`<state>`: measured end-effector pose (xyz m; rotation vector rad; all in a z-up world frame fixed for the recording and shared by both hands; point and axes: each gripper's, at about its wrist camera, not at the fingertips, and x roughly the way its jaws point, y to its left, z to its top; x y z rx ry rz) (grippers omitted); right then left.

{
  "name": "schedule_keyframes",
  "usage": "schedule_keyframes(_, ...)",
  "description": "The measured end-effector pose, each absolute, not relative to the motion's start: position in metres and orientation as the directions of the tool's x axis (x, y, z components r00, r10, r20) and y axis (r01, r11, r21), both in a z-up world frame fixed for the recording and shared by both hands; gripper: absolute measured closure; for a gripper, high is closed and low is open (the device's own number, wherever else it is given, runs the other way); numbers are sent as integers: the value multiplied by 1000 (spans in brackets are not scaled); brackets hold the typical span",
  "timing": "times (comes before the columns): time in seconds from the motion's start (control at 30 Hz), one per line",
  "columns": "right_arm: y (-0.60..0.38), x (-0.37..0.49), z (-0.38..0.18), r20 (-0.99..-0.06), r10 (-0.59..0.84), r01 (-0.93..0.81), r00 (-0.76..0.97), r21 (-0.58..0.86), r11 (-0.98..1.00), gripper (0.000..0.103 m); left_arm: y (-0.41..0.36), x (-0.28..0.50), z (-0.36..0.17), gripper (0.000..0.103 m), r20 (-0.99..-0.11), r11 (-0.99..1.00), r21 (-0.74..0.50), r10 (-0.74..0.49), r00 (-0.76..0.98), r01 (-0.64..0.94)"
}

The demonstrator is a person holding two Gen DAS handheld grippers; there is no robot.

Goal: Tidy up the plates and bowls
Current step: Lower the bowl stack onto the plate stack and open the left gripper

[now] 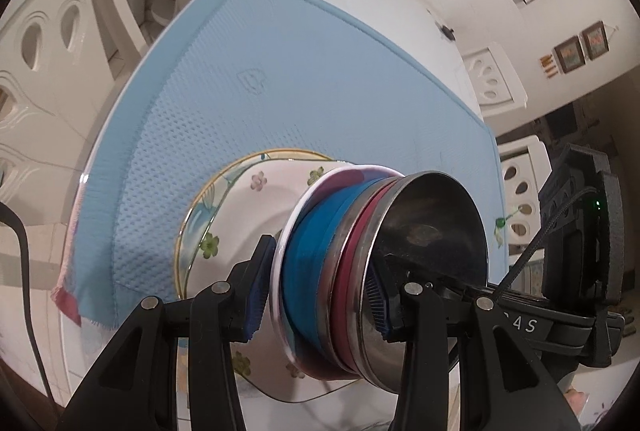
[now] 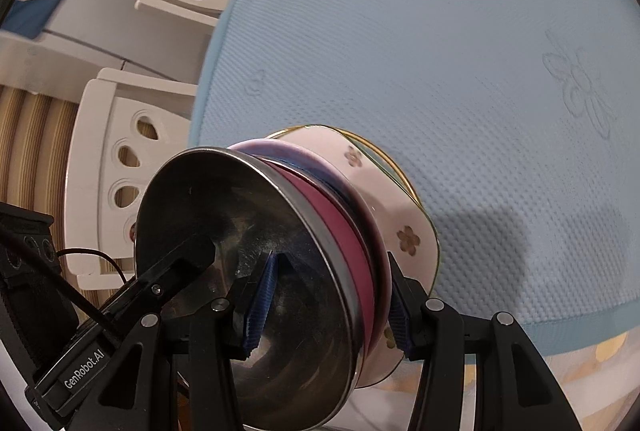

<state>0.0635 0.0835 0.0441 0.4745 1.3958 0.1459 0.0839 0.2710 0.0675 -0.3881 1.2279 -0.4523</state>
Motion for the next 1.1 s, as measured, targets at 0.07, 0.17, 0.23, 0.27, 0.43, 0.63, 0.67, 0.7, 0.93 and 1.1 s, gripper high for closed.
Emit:
schedule_keyframes(0.07,85,63,42,-914,364,190,181,396,899,53,270,85,65,65,-806,846,-517,-532,261,130)
schedule_keyframes(0.17,86,61,39,-916,357,203,184,391,898,53,271,86,62,65,-803,842,-521,-540,253,141)
schedule_keyframes(0.23,87,60,38,-915,357,210,187,392,896,54,271,87,61,65,-800,839,-523,-544,252,152)
schedule_keyframes(0.27,89,60,37,-915,357,213,189,393,895,54,271,88,62,65,-800,838,-521,-546,249,160)
schedule_keyframes(0.43,89,53,38,-908,357,221,218,402,889,54,269,89,61,65,-811,845,-499,-534,239,194)
schedule_keyframes(0.63,89,45,40,-904,343,218,255,399,891,54,265,88,61,65,-822,853,-474,-518,236,221)
schedule_keyframes(0.67,90,45,40,-904,342,220,257,399,890,54,264,88,61,64,-823,853,-472,-517,236,223)
schedule_keyframes(0.7,89,43,40,-904,340,221,260,399,890,54,265,87,61,64,-823,853,-472,-517,236,224)
schedule_keyframes(0.93,89,32,50,-903,310,224,296,381,897,54,264,80,66,62,-823,861,-449,-502,267,238)
schedule_keyframes(1.1,91,22,67,-904,267,223,335,352,909,54,268,71,74,59,-818,861,-439,-502,283,259)
